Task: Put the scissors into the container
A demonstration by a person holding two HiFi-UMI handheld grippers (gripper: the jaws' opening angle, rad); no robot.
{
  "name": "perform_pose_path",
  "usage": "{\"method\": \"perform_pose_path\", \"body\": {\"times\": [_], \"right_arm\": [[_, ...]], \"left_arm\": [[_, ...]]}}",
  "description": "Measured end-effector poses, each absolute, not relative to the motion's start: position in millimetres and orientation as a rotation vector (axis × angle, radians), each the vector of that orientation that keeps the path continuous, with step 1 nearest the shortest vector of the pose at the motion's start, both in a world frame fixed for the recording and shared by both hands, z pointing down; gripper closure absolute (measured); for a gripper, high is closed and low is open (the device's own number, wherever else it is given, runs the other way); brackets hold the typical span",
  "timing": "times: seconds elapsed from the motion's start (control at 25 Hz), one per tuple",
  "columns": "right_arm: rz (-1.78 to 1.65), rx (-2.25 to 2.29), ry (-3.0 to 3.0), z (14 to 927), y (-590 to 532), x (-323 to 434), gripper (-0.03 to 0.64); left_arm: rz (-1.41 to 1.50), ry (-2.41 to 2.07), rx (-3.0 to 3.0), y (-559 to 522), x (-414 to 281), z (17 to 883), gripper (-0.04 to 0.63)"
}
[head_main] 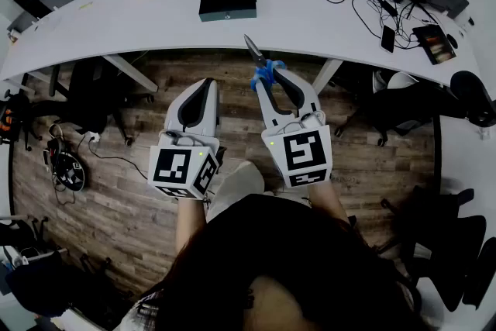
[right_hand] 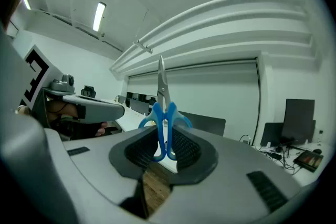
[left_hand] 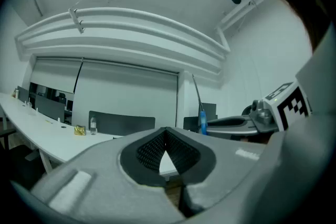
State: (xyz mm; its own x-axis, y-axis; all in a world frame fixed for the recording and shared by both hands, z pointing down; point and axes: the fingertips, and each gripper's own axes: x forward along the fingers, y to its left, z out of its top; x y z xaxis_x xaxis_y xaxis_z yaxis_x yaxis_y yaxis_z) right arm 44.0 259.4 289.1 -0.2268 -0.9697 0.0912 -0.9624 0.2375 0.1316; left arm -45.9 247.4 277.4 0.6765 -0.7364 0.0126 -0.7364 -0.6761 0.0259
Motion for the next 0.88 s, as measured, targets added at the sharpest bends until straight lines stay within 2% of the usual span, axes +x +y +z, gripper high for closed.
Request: {"method": "perform_pose_path", "body": {"times": [0.88], "right_arm": [[-0.086,1.884,-2.353,286,202,35,0.526]], "left_arm": [[0.010,-1.197,2.852,199,-54,284,0.584]]}}
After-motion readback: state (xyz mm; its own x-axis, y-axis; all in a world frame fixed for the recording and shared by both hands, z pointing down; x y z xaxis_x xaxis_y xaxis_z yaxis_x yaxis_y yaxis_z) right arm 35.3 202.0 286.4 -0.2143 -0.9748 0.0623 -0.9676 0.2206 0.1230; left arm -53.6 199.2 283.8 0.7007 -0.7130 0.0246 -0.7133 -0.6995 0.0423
